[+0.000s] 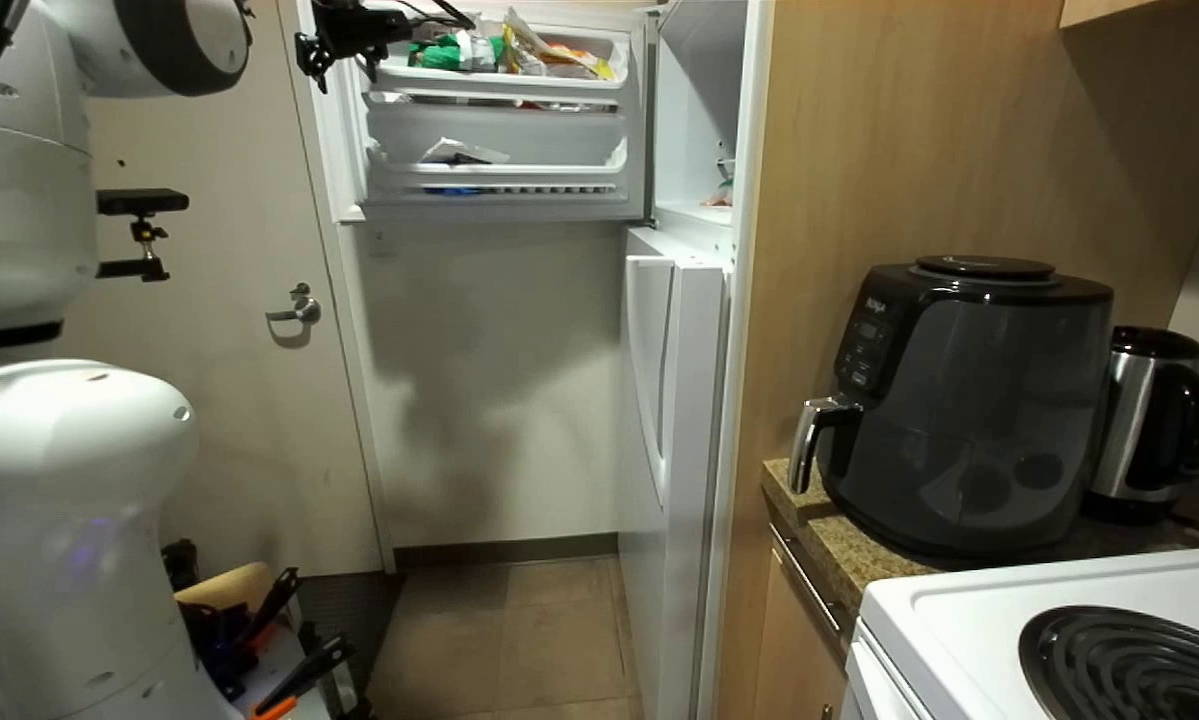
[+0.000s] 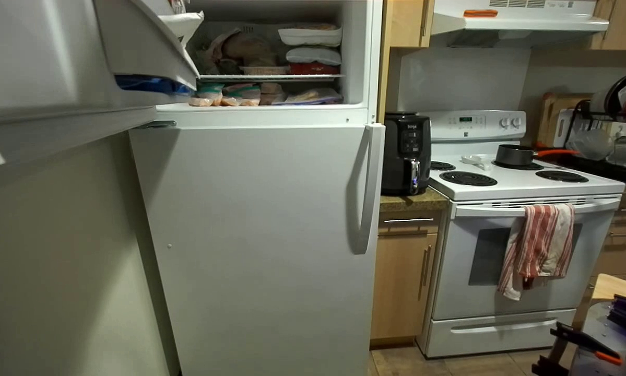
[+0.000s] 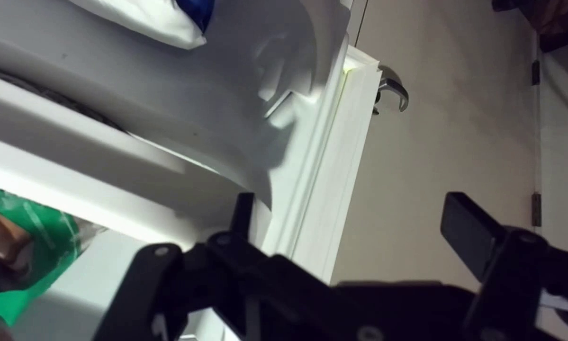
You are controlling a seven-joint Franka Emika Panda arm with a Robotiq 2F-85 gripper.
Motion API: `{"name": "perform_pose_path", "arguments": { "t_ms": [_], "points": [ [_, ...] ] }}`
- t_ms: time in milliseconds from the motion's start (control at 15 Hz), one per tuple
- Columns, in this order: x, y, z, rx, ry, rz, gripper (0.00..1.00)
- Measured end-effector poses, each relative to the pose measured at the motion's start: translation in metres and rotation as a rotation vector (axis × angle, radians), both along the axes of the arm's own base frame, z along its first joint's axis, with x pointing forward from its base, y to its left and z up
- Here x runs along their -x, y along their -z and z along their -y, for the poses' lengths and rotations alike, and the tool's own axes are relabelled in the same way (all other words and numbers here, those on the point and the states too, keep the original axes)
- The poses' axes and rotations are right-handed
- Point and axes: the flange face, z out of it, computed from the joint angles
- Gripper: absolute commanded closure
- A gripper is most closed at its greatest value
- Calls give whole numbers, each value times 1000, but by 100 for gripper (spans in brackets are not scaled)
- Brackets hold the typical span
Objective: Open the fridge
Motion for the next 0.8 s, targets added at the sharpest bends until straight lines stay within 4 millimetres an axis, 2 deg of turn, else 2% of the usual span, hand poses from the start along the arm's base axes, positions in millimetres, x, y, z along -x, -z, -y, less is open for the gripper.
{"name": "perform_pose_path", "arguments": {
  "t_ms": [333, 800],
  "points": [
    [33, 2, -39, -2, 41, 24, 0],
    [47, 5, -67, -9, 49, 49, 0]
  ]
}}
